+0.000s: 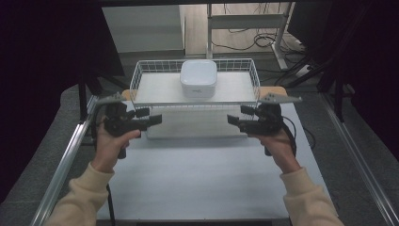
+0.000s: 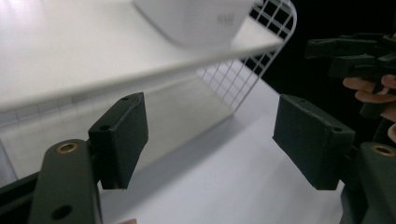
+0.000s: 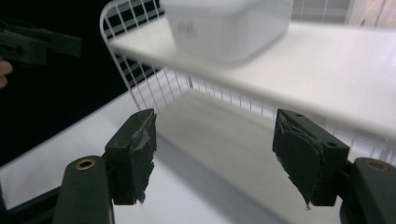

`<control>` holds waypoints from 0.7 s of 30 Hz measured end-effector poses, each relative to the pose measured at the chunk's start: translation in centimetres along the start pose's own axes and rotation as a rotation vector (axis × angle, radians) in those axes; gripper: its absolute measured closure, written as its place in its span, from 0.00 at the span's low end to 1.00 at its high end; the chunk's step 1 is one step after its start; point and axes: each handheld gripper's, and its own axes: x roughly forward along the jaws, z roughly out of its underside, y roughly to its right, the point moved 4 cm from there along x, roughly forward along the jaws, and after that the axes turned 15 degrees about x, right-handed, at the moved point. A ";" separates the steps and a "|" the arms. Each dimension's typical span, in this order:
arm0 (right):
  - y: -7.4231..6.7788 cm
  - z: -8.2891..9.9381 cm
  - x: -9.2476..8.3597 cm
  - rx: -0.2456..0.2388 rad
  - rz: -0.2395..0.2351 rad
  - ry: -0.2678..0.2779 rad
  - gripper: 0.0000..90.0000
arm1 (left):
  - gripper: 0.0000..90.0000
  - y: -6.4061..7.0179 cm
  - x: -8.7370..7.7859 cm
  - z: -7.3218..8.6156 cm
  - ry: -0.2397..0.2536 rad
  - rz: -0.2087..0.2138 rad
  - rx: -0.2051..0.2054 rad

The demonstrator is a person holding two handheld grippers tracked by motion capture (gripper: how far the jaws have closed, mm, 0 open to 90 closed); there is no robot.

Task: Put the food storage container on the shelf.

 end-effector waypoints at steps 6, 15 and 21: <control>1.2 5.6 -1.2 -0.009 0.028 -0.024 0.32 | 0.28 1.6 0.3 5.1 -0.063 -0.034 0.032; 4.3 12.3 -1.9 -0.009 0.113 -0.110 0.29 | 0.28 2.2 1.3 11.8 -0.173 -0.047 0.010; 5.1 13.8 -1.3 -0.021 0.143 -0.152 0.28 | 0.27 1.9 1.4 12.6 -0.181 -0.064 -0.003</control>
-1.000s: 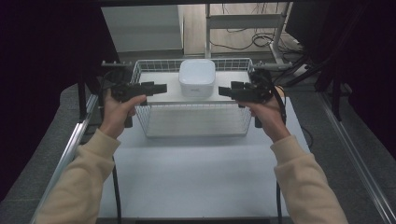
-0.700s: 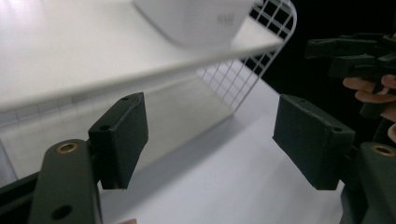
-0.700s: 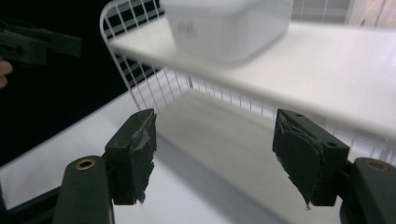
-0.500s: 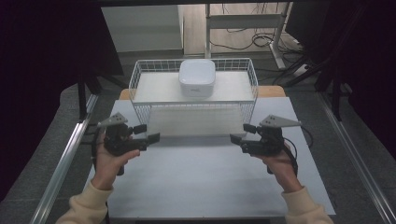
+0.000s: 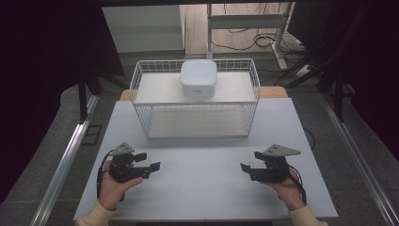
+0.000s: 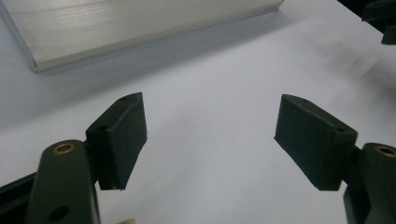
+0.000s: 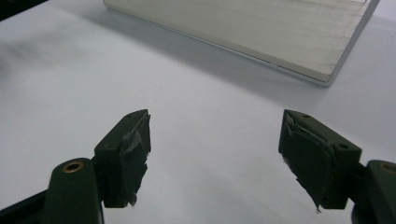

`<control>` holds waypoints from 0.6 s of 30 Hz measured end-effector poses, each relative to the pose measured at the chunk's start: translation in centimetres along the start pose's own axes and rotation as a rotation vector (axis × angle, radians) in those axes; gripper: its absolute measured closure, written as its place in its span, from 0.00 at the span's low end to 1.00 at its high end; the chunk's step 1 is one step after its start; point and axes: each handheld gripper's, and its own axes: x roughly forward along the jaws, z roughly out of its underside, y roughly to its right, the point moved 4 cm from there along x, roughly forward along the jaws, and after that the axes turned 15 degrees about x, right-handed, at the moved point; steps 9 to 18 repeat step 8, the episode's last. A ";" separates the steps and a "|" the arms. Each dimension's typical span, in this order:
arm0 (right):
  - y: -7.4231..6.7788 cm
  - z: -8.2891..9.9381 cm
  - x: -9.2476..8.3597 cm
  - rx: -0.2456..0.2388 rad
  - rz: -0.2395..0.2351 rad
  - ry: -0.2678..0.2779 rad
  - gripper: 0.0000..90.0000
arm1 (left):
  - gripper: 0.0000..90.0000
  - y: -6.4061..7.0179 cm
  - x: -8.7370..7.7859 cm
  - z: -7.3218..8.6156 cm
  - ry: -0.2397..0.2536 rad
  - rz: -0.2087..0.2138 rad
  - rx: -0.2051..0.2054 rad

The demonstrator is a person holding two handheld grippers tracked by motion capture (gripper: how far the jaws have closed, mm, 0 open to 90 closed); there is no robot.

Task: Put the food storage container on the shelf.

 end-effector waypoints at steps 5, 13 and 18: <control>-0.3 0.0 0.2 -0.011 0.002 0.010 0.24 | 0.27 0.0 0.1 0.3 0.004 -0.016 0.001; -0.1 0.1 0.4 -0.025 0.024 0.013 0.20 | 0.27 0.2 0.5 0.5 0.005 -0.010 -0.002; -0.1 0.1 0.4 -0.025 0.024 0.013 0.20 | 0.27 0.2 0.5 0.5 0.005 -0.010 -0.002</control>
